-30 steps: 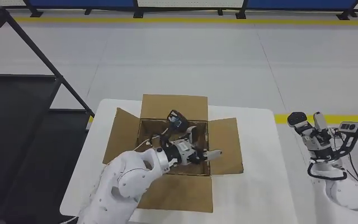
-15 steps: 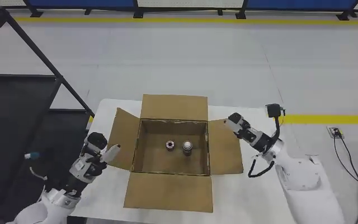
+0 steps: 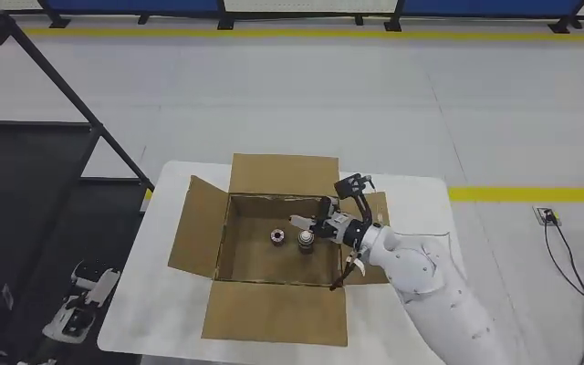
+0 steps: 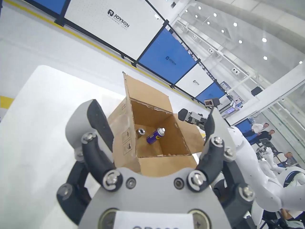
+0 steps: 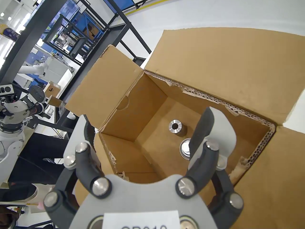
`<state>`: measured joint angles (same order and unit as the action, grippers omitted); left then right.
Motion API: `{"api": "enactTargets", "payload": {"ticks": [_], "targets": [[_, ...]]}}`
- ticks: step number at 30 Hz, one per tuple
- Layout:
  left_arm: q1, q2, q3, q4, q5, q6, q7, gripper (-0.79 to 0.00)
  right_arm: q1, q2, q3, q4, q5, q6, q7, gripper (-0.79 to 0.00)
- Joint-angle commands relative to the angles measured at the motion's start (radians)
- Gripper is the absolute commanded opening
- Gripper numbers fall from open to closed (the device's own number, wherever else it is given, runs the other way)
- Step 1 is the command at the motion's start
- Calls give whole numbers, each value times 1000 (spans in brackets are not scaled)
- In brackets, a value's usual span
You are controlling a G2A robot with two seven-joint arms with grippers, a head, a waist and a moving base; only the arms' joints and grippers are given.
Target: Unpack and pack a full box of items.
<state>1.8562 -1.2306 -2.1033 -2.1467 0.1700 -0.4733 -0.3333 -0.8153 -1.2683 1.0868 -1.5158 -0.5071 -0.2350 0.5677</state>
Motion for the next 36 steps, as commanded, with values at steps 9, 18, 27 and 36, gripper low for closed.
{"api": "enactTargets", "payload": {"ticks": [9,18,27,36], "targets": [[-16,-1,33,-7,11,51,6,0,15,-6,-134,-46,-376,132,45,0],[-40,3,-17,35,-130,106,-11,0,107,-60,-349,27,-732,326,177,0],[-40,3,-17,35,-130,106,-11,0,254,-133,-415,212,-645,319,315,-55],[-40,3,-17,35,-130,106,-11,0,318,-179,-443,329,-609,307,397,-434]]}}
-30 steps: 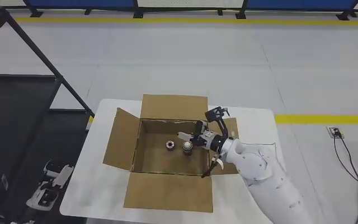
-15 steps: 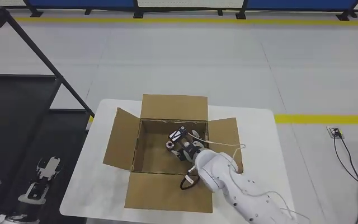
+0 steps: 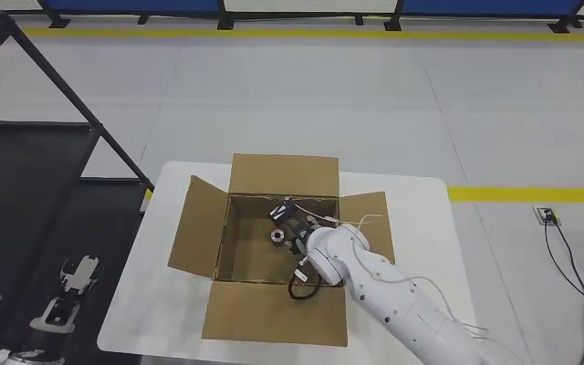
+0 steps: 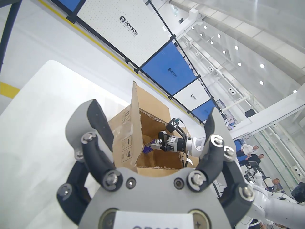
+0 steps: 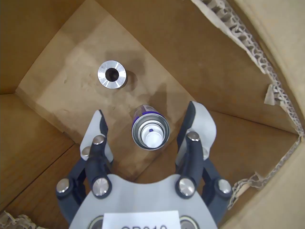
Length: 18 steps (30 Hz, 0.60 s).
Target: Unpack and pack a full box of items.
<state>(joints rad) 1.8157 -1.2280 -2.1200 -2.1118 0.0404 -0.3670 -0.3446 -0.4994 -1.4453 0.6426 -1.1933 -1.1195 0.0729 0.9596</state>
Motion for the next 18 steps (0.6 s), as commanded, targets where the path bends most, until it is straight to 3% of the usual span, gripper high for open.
{"api": "enactTargets", "payload": {"ticks": [1,10,13,16,17,18], "targets": [[0,0,0,0,0,0,0,0,7,-5,1,17,2,0,16,-431],[0,0,0,0,0,0,0,0,19,-22,19,67,1,-10,52,-385],[0,0,0,0,0,0,0,0,19,-25,24,74,-1,-21,62,-413],[0,0,0,0,0,0,0,0,18,-29,30,79,-5,-29,65,-585],[0,0,0,0,0,0,0,0,17,-30,33,80,-7,-31,64,-782],[0,0,0,0,0,0,0,0,16,-31,35,79,-10,-34,58,-785]]}}
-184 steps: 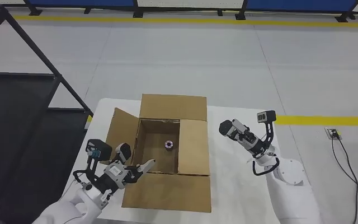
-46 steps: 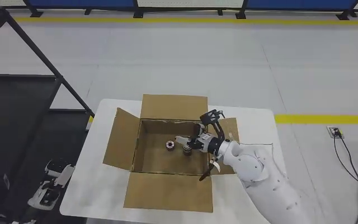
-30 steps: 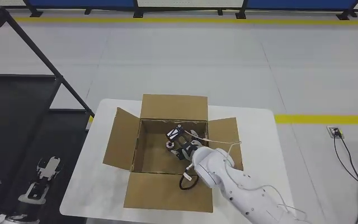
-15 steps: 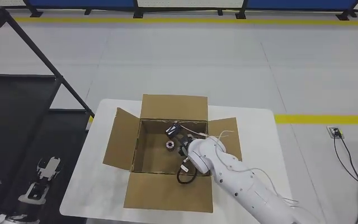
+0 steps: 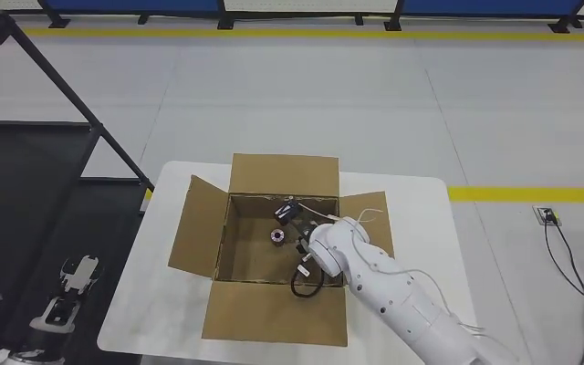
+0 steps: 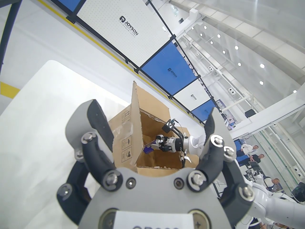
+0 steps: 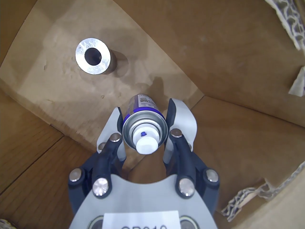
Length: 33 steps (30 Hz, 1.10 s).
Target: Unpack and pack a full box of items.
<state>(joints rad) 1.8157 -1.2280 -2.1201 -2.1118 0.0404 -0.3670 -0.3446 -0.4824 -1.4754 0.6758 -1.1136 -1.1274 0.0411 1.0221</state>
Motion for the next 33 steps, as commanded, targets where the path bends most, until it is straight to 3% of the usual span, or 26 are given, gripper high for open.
{"api": "enactTargets", "payload": {"ticks": [1,7,12,17,24,29,33], "targets": [[0,0,0,0,0,0,0,0,-4,-1,6,-7,0,-11,-12,-785],[0,0,0,0,0,0,0,0,-58,19,62,-118,-18,-56,-45,-785],[0,0,0,0,0,0,0,0,-163,50,124,-314,-100,-32,-44,-785],[0,0,0,0,0,0,0,0,-315,84,229,-579,-191,45,-84,-785],[0,0,0,0,0,0,0,0,-554,119,460,-910,-312,243,-191,-785],[0,0,0,0,0,0,0,0,-682,131,646,-1013,-291,325,-239,-785],[0,0,0,0,0,0,0,0,-705,136,763,-965,-287,361,-194,-785]]}}
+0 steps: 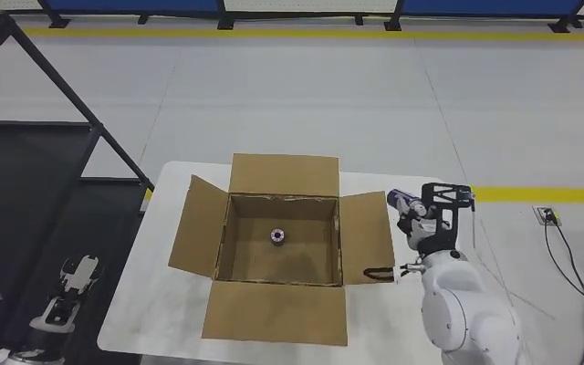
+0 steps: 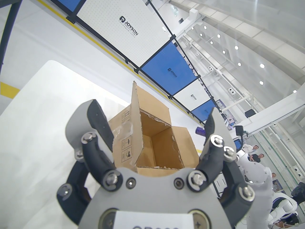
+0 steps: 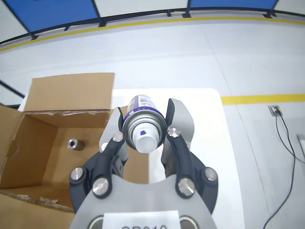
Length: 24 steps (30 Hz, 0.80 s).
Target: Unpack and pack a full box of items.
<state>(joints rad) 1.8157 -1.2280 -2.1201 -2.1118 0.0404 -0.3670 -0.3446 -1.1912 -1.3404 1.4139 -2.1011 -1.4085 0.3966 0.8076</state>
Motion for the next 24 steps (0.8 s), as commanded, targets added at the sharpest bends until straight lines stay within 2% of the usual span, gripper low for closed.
{"api": "enactTargets", "payload": {"ticks": [1,7,9,14,22,24], "targets": [[0,0,0,0,0,0,0,0,15,2,41,59,-10,5,59,-785],[0,0,0,0,0,0,0,0,205,5,56,392,-88,-24,307,-785],[0,0,0,0,0,0,0,0,268,6,58,502,-106,-46,348,-785],[0,0,0,0,0,0,0,0,354,6,63,673,-81,-104,378,-785],[0,0,0,0,0,0,0,0,391,5,64,761,-56,-131,364,-776],[0,0,0,0,0,0,0,0,397,5,66,773,-43,-147,361,-563]]}}
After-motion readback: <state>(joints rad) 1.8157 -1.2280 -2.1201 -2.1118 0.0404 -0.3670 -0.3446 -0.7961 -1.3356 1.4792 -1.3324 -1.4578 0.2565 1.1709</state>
